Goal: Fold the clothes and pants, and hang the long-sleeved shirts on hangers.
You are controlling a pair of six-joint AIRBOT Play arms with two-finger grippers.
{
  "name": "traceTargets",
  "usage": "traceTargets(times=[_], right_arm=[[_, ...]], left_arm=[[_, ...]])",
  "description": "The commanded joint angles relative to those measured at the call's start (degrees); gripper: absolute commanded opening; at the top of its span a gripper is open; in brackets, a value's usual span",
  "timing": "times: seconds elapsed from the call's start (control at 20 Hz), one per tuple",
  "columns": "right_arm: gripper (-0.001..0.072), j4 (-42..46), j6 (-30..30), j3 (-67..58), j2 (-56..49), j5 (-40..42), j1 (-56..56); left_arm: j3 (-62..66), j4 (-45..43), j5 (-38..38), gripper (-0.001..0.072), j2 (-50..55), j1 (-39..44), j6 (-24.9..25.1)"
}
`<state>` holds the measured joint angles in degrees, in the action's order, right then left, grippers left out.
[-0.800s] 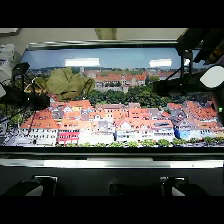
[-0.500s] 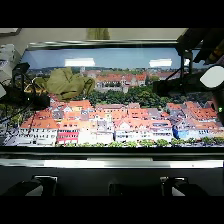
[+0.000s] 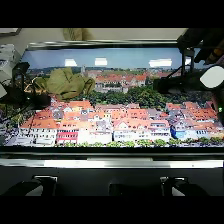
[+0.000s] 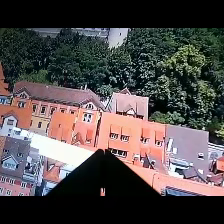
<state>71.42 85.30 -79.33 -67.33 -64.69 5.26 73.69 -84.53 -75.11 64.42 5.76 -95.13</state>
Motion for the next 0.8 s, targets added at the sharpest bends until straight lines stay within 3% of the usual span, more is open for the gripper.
traceTargets(times=[0.0, 0.1, 0.2, 0.25, 0.3, 0.4, 0.45, 0.6, 0.75], right_arm=[[0.0058, 6.3, 1.3, 0.0, 0.0, 2.3, 0.1], [0.0694, 11.8, 5.5, 0.0, 0.0, 0.2, 0.1], [0.0716, 17.9, 9.7, 0.0, 0.0, -2.2, -0.3], [0.0715, 19.3, 11.6, 0.0, -0.1, -2.9, -1.4], [0.071, 19.6, 12.5, 0.0, -0.1, -2.4, -3.2], [0.0703, 18.2, 13.6, 0.0, -0.7, -0.1, -8.8], [0.0704, 16.8, 13.5, 0.0, -1.7, 0.0, -11.6], [0.0709, 9.2, 10.7, 0.0, -6.1, -4.7, -18.0], [0.0708, 5.9, 5.8, 0.0, -9.4, -7.6, -18.6]], left_arm=[[-0.2, 0.1, 10.0, 0.0029, 0.1, 0.0, 0.0], [-0.2, 0.9, 13.5, 0.0029, 0.1, 0.0, 0.0], [-0.2, 2.4, 14.9, 0.0039, 0.1, 0.0, 0.0], [-0.2, 2.4, 15.9, 0.0289, 0.3, 0.0, 0.0], [-0.2, 2.4, 17.2, 0.072, 0.6, 0.0, -0.3], [0.0, 2.2, 26.4, 0.072, 2.8, -0.1, 0.8], [1.6, 3.1, 28.7, 0.0702, 6.3, -0.7, -0.9], [14.9, 17.6, 17.4, 0.0688, 25.2, -4.7, -6.4], [28.9, 33.8, 4.6, 0.072, 44.2, -8.9, -17.4]])
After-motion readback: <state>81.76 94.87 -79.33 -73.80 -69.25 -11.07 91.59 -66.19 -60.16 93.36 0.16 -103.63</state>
